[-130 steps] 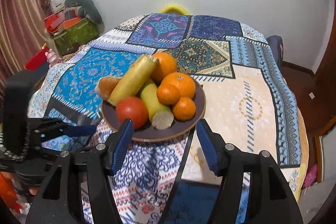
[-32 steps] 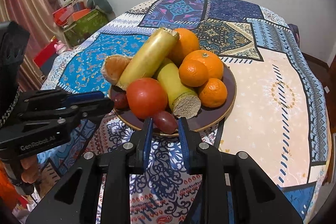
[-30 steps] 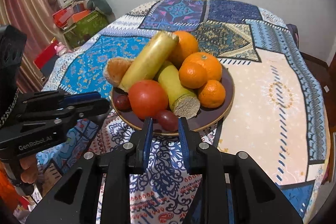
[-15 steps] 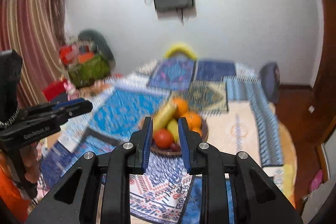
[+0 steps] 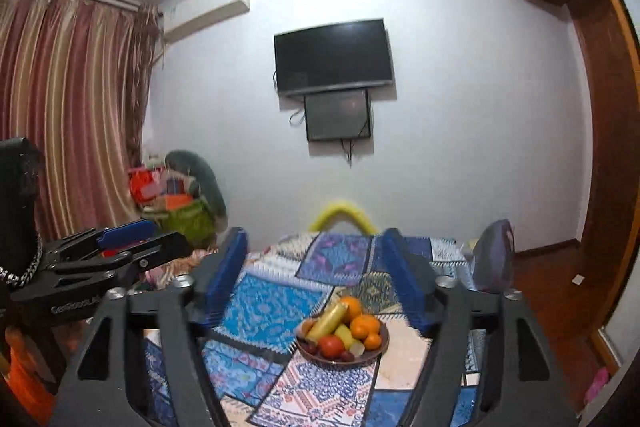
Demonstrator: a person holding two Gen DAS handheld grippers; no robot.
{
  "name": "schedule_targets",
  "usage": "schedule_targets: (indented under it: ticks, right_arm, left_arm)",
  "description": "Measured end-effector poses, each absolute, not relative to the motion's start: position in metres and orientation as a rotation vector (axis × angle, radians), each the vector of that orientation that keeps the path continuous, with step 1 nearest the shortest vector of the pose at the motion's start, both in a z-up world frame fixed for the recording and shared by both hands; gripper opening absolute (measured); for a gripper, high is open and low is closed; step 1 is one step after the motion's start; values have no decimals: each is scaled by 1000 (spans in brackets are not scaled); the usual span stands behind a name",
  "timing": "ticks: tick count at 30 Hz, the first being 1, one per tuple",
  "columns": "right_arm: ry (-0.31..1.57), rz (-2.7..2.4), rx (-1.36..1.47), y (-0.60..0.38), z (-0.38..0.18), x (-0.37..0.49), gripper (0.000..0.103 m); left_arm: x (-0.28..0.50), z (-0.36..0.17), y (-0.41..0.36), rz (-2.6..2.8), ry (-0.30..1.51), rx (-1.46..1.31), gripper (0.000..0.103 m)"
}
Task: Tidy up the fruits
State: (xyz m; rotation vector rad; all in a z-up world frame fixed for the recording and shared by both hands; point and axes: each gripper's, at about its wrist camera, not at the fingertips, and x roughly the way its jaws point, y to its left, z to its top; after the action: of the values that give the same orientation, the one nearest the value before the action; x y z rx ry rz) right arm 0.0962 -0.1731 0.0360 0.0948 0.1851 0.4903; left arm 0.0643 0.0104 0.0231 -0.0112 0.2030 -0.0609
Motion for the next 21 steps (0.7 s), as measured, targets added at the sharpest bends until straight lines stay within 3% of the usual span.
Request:
schedule_targets:
  ticks: [5, 9, 21]
  right_arm:
    - [148, 462, 82, -168, 37, 87, 87]
    - [132, 441, 71, -168, 37, 81, 103]
    - [115, 405, 62, -173, 38, 70, 103]
  left_arm:
    - [47, 31, 10, -39, 151, -18, 98]
    - [41, 33, 7, -22, 132, -4, 102]
    - [34, 30, 2, -13, 119, 11, 103]
